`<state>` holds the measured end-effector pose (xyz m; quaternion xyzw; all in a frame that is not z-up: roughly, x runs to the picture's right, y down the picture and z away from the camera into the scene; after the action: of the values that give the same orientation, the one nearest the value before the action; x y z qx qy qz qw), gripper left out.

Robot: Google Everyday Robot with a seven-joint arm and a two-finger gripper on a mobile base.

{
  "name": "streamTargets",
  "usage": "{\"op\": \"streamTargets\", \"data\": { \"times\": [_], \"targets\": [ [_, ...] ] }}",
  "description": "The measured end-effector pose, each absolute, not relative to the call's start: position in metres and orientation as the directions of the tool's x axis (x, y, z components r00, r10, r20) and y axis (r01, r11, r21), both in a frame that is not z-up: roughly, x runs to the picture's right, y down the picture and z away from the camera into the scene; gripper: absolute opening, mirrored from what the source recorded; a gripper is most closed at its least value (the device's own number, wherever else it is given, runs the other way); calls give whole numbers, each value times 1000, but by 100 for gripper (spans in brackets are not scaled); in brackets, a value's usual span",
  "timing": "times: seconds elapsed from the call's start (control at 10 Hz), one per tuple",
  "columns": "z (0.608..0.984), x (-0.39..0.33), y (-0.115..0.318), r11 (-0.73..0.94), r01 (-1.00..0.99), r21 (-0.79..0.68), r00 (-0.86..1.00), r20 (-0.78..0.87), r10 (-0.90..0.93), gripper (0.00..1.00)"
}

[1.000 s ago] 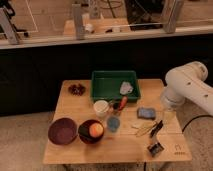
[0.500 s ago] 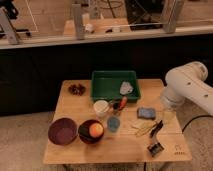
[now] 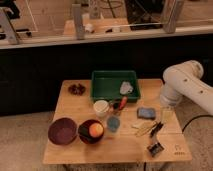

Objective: Wipe tray with sponge

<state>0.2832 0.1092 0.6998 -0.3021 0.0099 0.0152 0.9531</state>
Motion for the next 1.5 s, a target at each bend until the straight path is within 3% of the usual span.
{"op": "streamTargets", "data": {
  "times": [0.6, 1.1, 1.5],
  "targets": [
    [778, 252, 94, 886, -43, -462, 996, 49, 74, 80],
    [780, 251, 95, 885, -46, -463, 995, 53, 80, 80],
    [815, 251, 113, 866, -145, -478, 980, 51, 193, 80]
  ]
}}
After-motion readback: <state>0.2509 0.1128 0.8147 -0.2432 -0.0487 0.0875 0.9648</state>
